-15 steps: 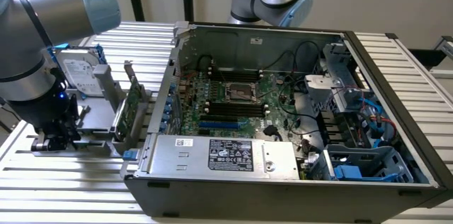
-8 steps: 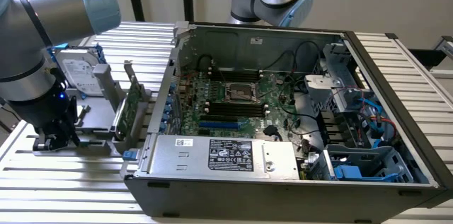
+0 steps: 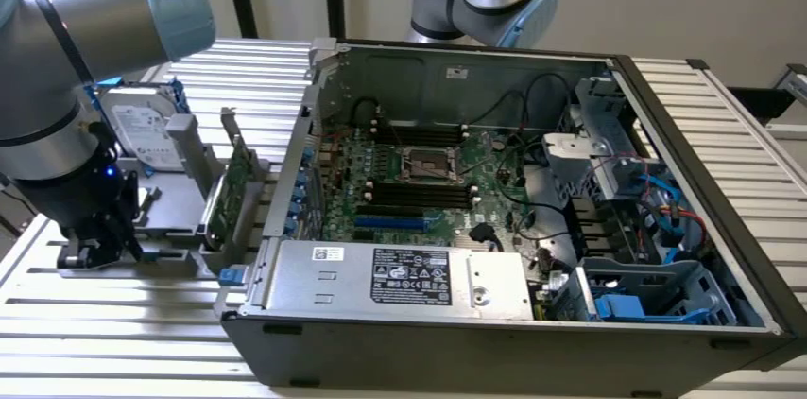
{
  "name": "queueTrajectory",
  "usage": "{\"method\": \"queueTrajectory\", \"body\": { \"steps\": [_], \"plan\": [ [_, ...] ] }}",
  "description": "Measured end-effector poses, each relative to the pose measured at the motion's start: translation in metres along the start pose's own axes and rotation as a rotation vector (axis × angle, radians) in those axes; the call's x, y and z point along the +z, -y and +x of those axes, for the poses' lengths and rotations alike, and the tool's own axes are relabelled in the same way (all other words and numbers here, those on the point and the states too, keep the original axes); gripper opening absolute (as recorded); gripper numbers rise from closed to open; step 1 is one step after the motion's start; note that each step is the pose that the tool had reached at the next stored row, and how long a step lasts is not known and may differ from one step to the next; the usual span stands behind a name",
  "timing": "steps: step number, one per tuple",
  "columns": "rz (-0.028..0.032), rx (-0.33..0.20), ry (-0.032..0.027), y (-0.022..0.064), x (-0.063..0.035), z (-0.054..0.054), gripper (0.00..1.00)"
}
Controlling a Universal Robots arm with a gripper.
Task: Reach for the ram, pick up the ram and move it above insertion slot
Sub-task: 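Pick up the ram and move it above insertion slot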
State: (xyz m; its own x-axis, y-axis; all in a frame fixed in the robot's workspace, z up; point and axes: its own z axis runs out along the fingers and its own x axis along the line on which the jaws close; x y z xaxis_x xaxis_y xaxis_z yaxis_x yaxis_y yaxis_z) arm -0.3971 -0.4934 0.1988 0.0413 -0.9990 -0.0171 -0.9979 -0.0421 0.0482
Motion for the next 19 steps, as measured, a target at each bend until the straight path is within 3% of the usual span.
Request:
{"method": "queueTrajectory", "body": {
  "steps": [3, 13, 16, 19],
  "plan": [
    [0.0004, 0.025, 0.0012, 0.0001, 0.0000, 0.0001, 0.13],
    [-0.0007, 0.027, 0.0014, 0.0000, -0.0009, 0.0001, 0.13],
    [-0.0042, 0.027, 0.0014, -0.0001, -0.0044, 0.0000, 0.13],
    [-0.0125, 0.027, 0.0018, 0.0003, -0.0097, 0.0000, 0.13]
  ]
}}
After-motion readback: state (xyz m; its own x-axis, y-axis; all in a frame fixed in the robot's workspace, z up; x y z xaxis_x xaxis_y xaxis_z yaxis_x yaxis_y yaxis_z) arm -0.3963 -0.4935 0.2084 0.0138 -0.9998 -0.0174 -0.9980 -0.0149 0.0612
